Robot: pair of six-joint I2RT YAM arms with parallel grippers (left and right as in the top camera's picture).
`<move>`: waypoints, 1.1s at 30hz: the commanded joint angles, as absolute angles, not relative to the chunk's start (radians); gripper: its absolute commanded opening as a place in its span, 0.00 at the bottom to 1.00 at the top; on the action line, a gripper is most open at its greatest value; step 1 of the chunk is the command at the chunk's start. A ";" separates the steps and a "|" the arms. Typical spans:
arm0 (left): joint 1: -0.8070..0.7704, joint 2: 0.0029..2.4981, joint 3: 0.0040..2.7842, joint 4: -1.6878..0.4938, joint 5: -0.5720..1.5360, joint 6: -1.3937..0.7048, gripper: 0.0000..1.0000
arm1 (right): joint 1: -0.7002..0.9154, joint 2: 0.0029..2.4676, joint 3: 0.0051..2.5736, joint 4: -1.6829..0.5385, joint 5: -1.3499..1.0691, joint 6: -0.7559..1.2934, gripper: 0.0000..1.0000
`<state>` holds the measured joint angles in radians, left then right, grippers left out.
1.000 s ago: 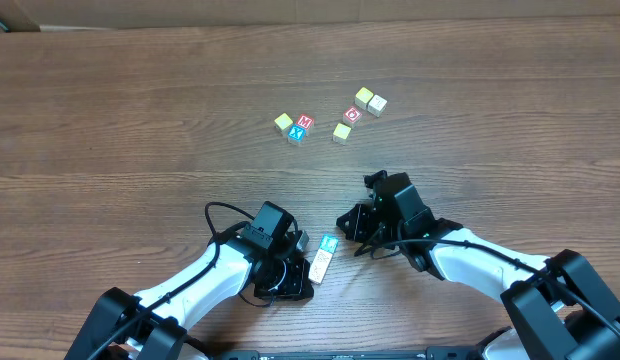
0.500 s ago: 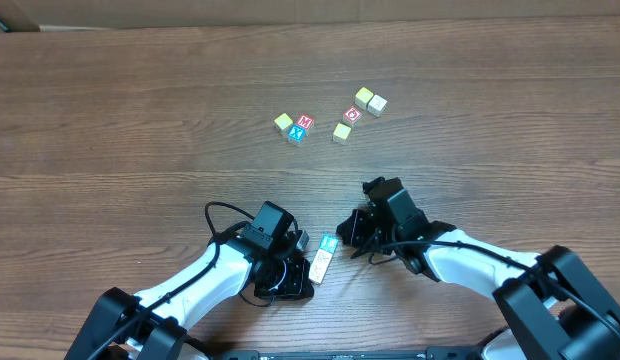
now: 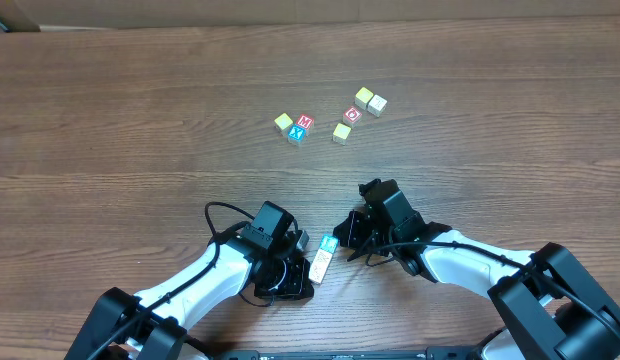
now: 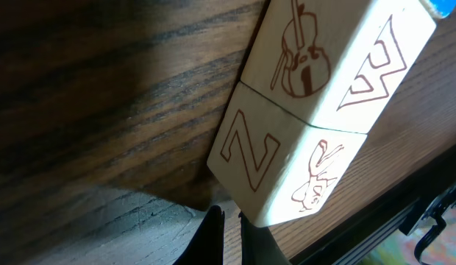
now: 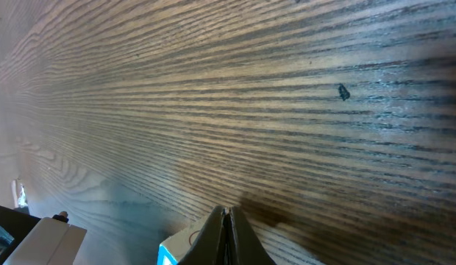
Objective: Flip 5 blocks
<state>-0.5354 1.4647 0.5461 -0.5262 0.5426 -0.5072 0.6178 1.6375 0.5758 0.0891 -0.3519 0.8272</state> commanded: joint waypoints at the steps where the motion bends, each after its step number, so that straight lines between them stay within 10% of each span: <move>1: -0.539 1.474 0.540 -0.522 0.542 -0.521 0.05 | 0.623 1.641 0.590 0.096 -0.355 0.831 0.04; 33: -0.539 1.480 0.540 -0.485 0.540 -0.521 0.04 | 0.641 1.641 0.590 0.096 -0.361 0.831 0.04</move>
